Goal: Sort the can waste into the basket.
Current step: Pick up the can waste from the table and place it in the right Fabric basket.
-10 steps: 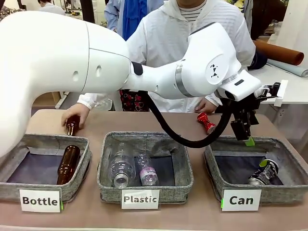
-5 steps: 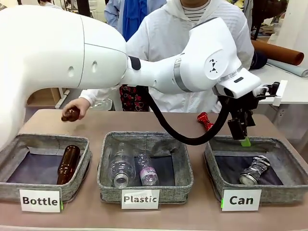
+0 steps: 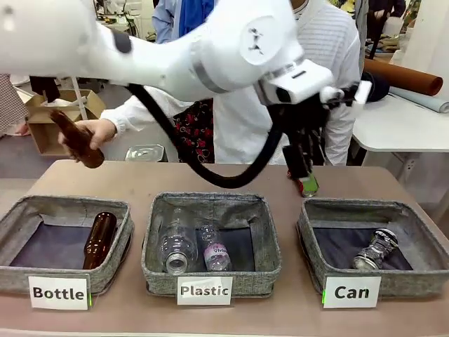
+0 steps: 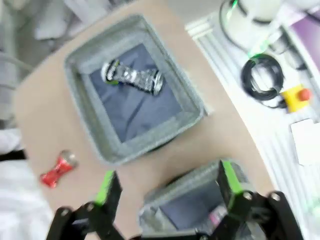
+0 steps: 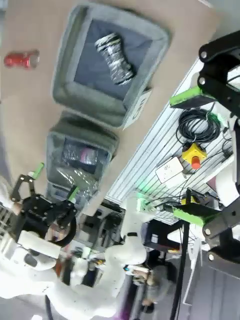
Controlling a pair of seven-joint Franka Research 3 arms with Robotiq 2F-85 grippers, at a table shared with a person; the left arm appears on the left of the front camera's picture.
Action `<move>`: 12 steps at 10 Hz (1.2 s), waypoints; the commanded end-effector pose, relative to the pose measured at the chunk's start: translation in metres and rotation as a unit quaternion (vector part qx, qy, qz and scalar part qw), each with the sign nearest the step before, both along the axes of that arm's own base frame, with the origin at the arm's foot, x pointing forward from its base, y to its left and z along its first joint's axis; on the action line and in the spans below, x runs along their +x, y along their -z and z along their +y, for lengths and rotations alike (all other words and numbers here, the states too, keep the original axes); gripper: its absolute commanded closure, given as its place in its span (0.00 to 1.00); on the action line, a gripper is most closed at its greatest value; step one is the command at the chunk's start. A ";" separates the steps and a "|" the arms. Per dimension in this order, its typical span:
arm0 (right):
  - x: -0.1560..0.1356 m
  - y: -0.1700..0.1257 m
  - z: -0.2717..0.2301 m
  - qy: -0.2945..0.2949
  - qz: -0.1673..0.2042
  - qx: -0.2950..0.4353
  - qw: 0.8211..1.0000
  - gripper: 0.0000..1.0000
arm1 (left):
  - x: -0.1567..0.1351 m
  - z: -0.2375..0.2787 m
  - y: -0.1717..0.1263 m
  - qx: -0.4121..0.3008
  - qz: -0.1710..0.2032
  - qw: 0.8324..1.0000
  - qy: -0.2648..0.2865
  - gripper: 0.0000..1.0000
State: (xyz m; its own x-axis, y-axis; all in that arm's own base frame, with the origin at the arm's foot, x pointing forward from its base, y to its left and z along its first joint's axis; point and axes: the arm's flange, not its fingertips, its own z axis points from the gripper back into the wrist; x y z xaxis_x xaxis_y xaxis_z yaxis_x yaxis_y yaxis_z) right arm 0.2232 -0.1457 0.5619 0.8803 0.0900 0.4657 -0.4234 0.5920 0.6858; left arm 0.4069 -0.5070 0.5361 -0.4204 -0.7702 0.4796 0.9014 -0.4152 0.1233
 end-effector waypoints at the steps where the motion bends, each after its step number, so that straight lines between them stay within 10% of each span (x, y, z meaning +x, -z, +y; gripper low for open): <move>1: 0.011 0.009 0.009 -0.006 -0.006 -0.002 1.000 0.00 | -0.019 0.030 0.008 -0.029 0.000 1.000 0.004 0.00; 12: 0.000 0.023 -0.013 0.026 0.003 0.019 0.999 0.00 | -0.017 0.042 0.012 -0.025 0.009 1.000 0.004 0.00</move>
